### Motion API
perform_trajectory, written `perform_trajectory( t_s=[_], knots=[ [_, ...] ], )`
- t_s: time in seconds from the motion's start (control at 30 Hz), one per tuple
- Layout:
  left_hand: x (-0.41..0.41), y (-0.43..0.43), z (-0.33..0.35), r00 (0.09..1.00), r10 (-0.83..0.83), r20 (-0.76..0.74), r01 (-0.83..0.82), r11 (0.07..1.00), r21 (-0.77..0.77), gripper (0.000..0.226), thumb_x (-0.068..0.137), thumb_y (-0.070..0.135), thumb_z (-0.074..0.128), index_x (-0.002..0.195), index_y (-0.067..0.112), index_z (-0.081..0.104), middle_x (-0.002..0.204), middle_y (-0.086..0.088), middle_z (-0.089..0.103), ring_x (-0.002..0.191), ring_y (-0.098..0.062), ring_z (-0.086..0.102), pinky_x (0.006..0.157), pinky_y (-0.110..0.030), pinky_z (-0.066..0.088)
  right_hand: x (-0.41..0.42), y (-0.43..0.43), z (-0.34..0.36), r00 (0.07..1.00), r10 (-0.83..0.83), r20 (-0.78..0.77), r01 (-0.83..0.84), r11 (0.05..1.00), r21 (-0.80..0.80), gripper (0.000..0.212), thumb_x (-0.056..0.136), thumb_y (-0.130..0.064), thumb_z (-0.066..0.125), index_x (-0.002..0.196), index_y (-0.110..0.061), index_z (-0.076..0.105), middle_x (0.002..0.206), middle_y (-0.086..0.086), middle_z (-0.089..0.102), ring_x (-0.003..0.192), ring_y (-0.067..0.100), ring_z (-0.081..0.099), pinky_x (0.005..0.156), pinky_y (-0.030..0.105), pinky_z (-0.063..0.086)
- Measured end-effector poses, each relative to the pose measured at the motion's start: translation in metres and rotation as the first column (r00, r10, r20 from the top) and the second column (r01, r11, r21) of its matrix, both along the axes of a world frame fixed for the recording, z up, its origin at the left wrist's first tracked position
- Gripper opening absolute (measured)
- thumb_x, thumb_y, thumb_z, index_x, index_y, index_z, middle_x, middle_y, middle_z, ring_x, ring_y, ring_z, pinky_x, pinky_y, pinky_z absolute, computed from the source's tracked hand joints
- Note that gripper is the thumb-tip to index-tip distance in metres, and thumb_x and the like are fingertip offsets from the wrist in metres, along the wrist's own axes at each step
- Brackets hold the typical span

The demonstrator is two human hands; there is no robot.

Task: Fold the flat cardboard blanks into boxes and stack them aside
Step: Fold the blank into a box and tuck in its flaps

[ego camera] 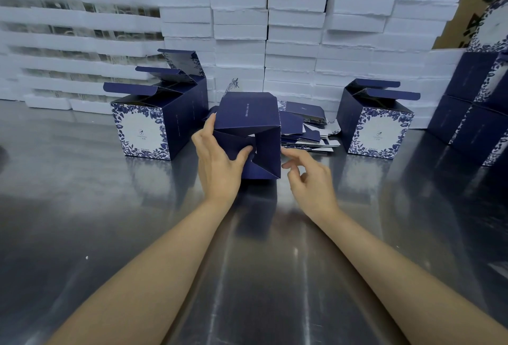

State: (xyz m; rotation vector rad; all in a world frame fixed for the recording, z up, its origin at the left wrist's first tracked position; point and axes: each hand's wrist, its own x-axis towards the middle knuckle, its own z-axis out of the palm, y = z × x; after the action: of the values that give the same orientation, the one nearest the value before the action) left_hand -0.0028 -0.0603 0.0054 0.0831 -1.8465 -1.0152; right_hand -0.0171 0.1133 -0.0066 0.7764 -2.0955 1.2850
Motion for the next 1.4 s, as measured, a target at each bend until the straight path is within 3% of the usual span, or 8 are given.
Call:
perform_trajectory(
  t_s=[0.23,0.43,0.6,0.73,0.87,1.1,1.23,1.4],
  knots=[
    [-0.002,-0.002,-0.001,0.989,-0.138,-0.049,0.14,0.989,0.052,0.093,0.077,0.022,0.08,0.149,0.015,0.023,0.126,0.0,0.032,0.118,-0.008,0.039,0.097,-0.006,0.029,0.001,0.0,0.001,1.0,0.002,0.016,-0.001,0.999,-0.046,0.044,0.084,-0.014,0.04,0.121,-0.025,0.061,0.102,-0.022,0.065,0.085,0.002,0.062,0.061,0.008,0.04],
    [0.002,0.006,-0.002,0.945,-0.325,0.017,0.325,0.945,0.025,0.055,0.1,0.04,0.036,0.15,0.026,0.019,0.129,0.008,0.037,0.115,0.003,0.042,0.102,-0.018,0.034,0.001,0.005,0.01,0.987,0.011,0.16,0.019,0.983,-0.182,0.045,0.095,-0.004,0.045,0.136,-0.022,0.048,0.132,-0.009,0.057,0.119,-0.001,0.052,0.097,0.016,0.042],
    [0.006,0.005,-0.002,0.922,-0.385,0.04,0.386,0.922,-0.02,0.049,0.101,0.038,0.027,0.144,0.019,0.039,0.131,0.009,0.038,0.123,0.005,0.038,0.1,-0.003,0.023,-0.001,0.008,0.01,0.983,0.044,0.179,-0.005,0.978,-0.209,0.055,0.097,-0.002,0.045,0.147,-0.022,0.037,0.134,-0.018,0.052,0.112,-0.022,0.047,0.084,-0.003,0.034],
    [0.008,0.004,0.001,0.926,-0.377,0.009,0.377,0.926,0.024,0.043,0.101,0.033,0.032,0.138,0.015,0.045,0.128,0.011,0.041,0.124,-0.001,0.041,0.102,-0.006,0.026,0.0,0.01,0.007,0.989,0.065,0.13,-0.043,0.985,-0.165,0.061,0.094,-0.001,0.05,0.146,-0.03,0.036,0.13,-0.038,0.048,0.122,-0.015,0.045,0.09,0.004,0.041],
    [0.008,0.003,0.002,0.933,-0.36,-0.004,0.36,0.93,0.077,0.03,0.098,0.029,0.037,0.118,0.011,0.052,0.113,0.008,0.047,0.105,0.01,0.044,0.093,-0.006,0.03,0.001,0.013,0.008,0.997,0.033,-0.075,-0.038,0.996,-0.078,0.063,0.087,0.008,0.051,0.131,-0.037,0.05,0.139,-0.024,0.049,0.127,0.007,0.052,0.105,0.028,0.044],
    [-0.004,-0.006,0.001,0.986,-0.121,0.116,0.081,0.949,0.304,0.026,0.098,-0.001,0.038,0.112,0.004,0.059,0.124,0.001,0.038,0.102,-0.004,0.046,0.078,0.006,0.027,0.0,0.009,0.008,0.97,-0.166,-0.176,0.135,0.975,-0.176,0.025,0.077,0.0,0.042,0.075,-0.018,0.06,0.077,-0.018,0.057,0.075,0.008,0.055,0.062,0.034,0.045],
    [-0.002,-0.008,0.004,0.985,-0.096,0.143,0.05,0.954,0.295,0.027,0.099,0.001,0.036,0.117,0.005,0.057,0.127,-0.005,0.041,0.109,-0.016,0.049,0.088,-0.009,0.035,-0.002,0.013,0.013,0.977,-0.212,-0.011,0.207,0.964,-0.168,0.046,0.078,0.013,0.046,0.115,-0.011,0.058,0.118,-0.004,0.049,0.108,0.018,0.052,0.09,0.036,0.048],
    [0.004,0.003,0.004,0.892,-0.398,0.214,0.335,0.9,0.278,0.043,0.105,0.034,0.029,0.144,0.018,0.039,0.145,0.004,0.043,0.132,-0.01,0.039,0.111,-0.028,0.028,-0.002,0.015,0.016,0.877,0.236,0.418,-0.149,0.962,-0.23,0.085,0.096,0.004,0.046,0.152,-0.032,-0.007,0.161,-0.004,0.007,0.143,0.014,0.022,0.105,0.018,0.028]
  ],
)
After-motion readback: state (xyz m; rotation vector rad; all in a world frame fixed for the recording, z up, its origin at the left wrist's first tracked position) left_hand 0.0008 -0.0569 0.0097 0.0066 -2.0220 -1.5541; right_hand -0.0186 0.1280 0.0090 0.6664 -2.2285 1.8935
